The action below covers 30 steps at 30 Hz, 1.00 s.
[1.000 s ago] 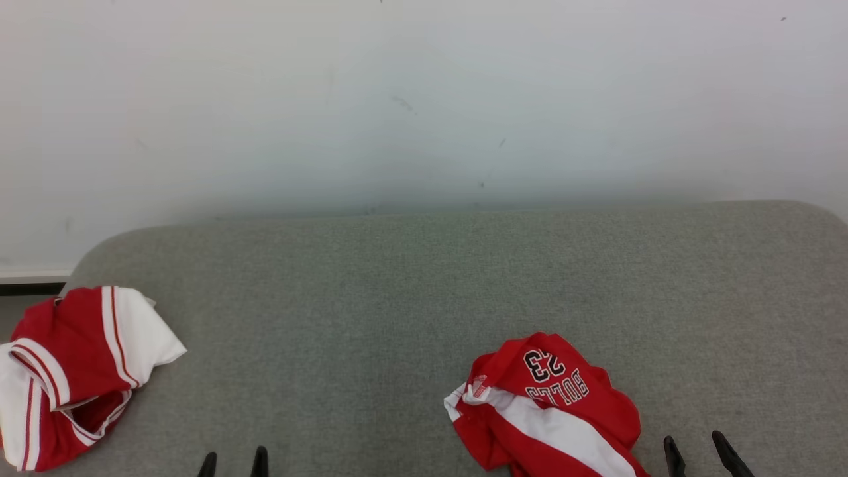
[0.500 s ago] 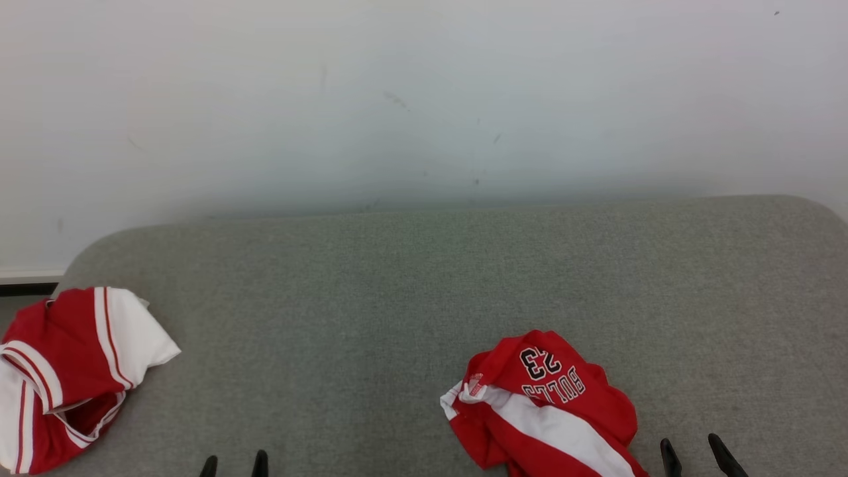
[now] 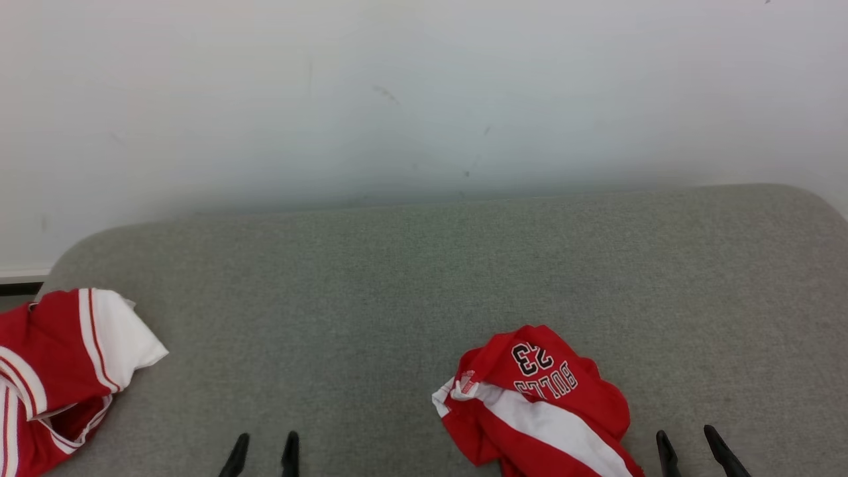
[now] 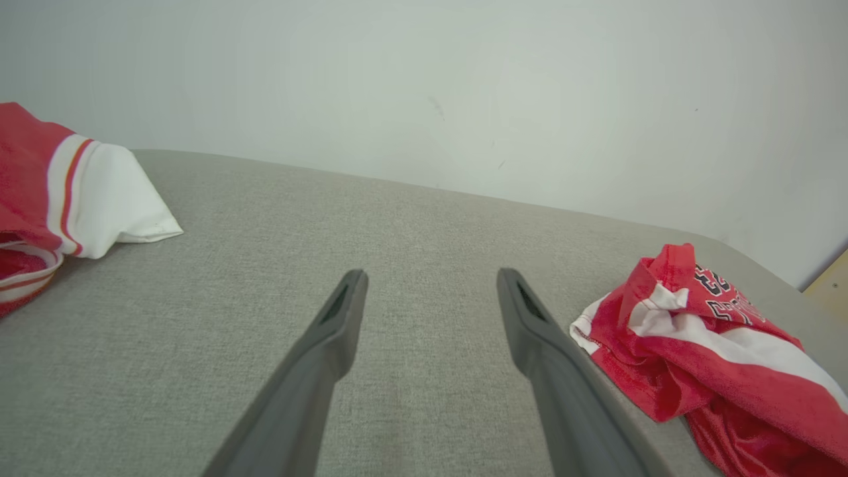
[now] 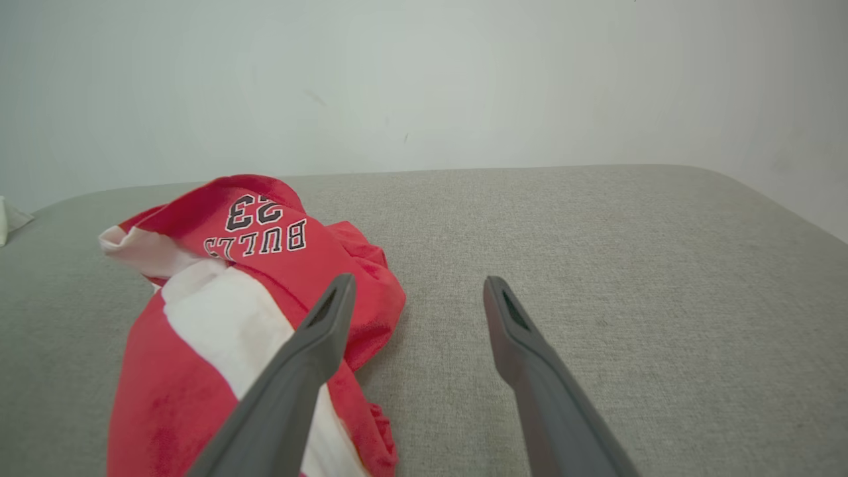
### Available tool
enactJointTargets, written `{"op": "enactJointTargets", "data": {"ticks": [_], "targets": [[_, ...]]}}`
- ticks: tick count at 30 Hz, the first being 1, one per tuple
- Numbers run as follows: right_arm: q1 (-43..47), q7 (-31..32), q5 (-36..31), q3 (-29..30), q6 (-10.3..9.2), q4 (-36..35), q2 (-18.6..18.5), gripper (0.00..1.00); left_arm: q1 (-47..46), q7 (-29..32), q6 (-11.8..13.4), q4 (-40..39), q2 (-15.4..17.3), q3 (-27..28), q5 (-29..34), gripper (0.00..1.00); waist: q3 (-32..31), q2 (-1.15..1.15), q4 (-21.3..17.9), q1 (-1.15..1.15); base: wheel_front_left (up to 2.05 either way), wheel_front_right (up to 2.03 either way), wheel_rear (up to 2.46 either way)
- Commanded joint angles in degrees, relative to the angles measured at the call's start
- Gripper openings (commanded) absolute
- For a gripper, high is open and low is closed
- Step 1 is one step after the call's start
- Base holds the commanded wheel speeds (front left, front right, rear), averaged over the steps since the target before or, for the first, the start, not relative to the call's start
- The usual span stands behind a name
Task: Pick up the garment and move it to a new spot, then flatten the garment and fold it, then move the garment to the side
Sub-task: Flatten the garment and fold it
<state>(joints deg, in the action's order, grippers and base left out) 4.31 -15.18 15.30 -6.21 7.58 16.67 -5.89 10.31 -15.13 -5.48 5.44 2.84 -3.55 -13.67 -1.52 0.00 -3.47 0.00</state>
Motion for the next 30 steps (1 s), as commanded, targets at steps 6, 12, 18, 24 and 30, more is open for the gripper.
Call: {"op": "enactJointTargets", "data": {"ticks": [6, 12, 18, 24, 30], "targets": [[-1.90, 0.06, 0.50, -0.41, -0.17, -0.74, -0.59, 1.00, -6.55, -0.03, -1.49, 3.91, 0.13, -6.13, 1.34, 1.00, 1.38, 0.00, -2.44, 0.00, 0.00, 0.00, 0.00], [-2.50, 0.06, 0.82, -0.39, -0.17, -0.92, -0.30, 1.00, -14.00, 1.66, -1.96, 12.32, 0.76, -13.60, 1.08, 1.00, 2.95, 0.00, -5.61, 0.00, 0.00, 0.00, 0.00], [-3.38, 0.06, 0.84, -0.24, -0.17, -1.19, 0.00, 1.00, -19.41, 2.45, -1.92, 19.10, 1.27, -18.01, -0.31, 1.00, 5.11, 0.00, -8.74, 0.00, 0.00, 0.00, 0.00], [-4.27, 0.06, 0.84, -0.02, -0.17, -1.46, 0.13, 1.00, -23.42, 1.66, -1.91, 24.00, 2.04, -18.44, -0.46, 1.00, 6.82, 0.00, -11.01, 0.00, 0.00, 0.00, 0.00], [-4.78, 0.06, 0.86, 0.11, -0.17, -1.55, 0.32, 1.00, -26.56, 0.90, -1.86, 27.15, 1.88, -18.85, -1.00, 1.00, 7.84, 0.00, -12.51, 0.00, 0.00, 0.00, 0.00]]}}
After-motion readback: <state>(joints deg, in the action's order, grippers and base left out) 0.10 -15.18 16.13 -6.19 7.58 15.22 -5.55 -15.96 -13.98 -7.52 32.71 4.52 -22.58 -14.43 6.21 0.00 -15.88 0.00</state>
